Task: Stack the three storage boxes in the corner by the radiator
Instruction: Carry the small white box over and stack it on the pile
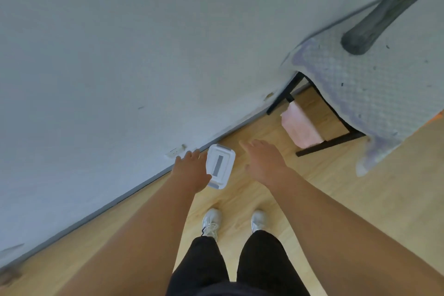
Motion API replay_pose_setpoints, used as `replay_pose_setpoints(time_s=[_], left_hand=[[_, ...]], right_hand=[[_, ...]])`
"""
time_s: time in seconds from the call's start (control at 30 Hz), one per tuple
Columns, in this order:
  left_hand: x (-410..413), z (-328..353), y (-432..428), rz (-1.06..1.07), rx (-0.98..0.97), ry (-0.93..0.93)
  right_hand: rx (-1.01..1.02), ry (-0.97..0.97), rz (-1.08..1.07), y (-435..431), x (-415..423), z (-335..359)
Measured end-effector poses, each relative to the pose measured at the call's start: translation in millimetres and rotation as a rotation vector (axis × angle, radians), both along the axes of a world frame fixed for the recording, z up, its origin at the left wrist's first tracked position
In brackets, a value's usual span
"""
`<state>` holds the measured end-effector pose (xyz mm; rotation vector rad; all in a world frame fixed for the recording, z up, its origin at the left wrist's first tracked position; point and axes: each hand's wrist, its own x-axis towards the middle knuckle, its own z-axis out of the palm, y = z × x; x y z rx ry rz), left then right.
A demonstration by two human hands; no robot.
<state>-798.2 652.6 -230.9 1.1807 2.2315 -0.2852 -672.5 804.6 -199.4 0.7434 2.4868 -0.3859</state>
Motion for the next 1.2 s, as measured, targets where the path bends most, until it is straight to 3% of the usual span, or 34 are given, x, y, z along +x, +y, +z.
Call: replay_pose_setpoints(time_s=[0.43,0.67,1.2], left_hand=[[55.4,-34.1,49.9,0.524,-0.126,-0.101],[88.0,-77.5,54.4,0.673,-0.115,-0.124],[98.8,-305.5,43.7,0.763,-0.086,-0.148]], right_hand=[[-0.049,-0.087,0.549,97.6,-39.4,-46.0],[-0.069,-0.081,0.661,103.0,-42.0,-89.1],[-0.032,-0.180,0.826,72.0,-48.2,-333.9]])
